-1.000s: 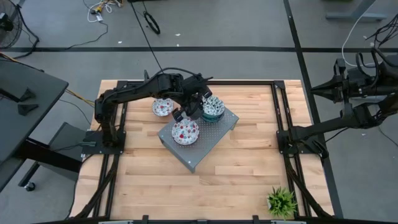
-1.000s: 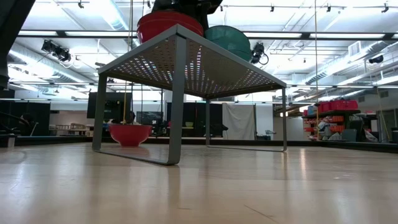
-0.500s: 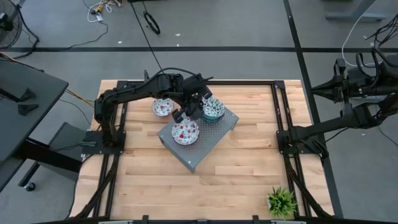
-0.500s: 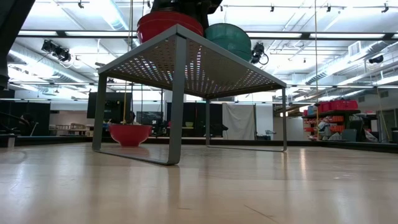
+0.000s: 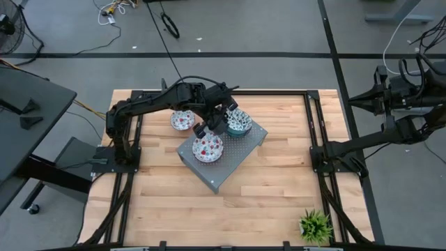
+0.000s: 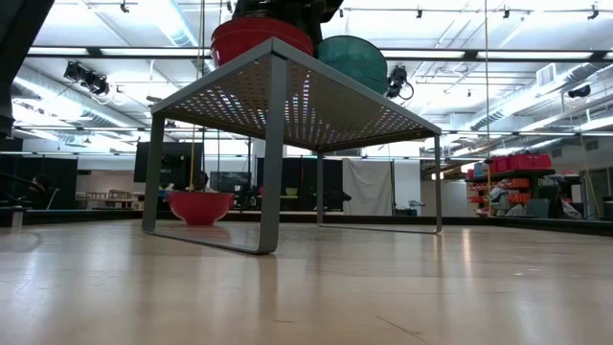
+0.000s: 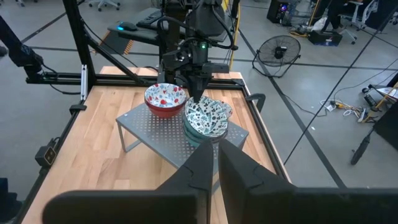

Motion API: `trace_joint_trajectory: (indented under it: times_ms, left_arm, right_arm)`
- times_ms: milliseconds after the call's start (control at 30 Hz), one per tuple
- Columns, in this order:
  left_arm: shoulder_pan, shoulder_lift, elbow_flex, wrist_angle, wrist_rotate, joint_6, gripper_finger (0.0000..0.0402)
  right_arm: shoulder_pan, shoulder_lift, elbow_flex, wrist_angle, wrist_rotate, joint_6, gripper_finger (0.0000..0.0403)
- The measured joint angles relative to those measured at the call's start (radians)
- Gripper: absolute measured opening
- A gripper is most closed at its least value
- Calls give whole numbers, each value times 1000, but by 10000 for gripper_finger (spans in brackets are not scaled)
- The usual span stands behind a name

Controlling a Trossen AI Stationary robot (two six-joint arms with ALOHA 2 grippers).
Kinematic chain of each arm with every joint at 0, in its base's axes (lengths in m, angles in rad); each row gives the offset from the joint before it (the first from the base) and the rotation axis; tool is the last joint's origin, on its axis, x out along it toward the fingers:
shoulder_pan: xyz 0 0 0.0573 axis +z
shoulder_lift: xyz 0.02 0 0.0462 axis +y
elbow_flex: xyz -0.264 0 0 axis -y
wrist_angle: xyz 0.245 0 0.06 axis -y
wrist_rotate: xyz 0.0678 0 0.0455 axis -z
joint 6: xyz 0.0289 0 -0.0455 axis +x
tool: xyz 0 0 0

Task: Pick & Place Mini bowls
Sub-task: Stack the blue patterned bowl on top of the blue patterned bowls on the shelf

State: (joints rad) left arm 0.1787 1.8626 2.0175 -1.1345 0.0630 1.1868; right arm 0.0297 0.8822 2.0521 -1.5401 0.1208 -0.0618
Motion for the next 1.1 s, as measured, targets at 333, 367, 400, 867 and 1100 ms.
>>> trace_joint_trajectory:
  times_ms: [333, 367, 400, 867, 1100]
  left_arm:
    - [0, 0, 0, 9, -15, -30, 53]
    - [0, 0, 0, 9, -14, -32, 53]
    - [0, 0, 0, 9, -14, -33, 53]
    - [0, 1, 0, 17, -14, -50, 53]
    - [0, 1, 0, 17, -14, -51, 56]
  right_arm:
    - [0, 0, 0, 0, 0, 0, 27]
    - [0, 0, 0, 0, 0, 0, 27]
    - [0, 0, 0, 0, 0, 0, 27]
    - [0, 0, 0, 0, 0, 0, 27]
    - [0, 0, 0, 0, 0, 0, 27]
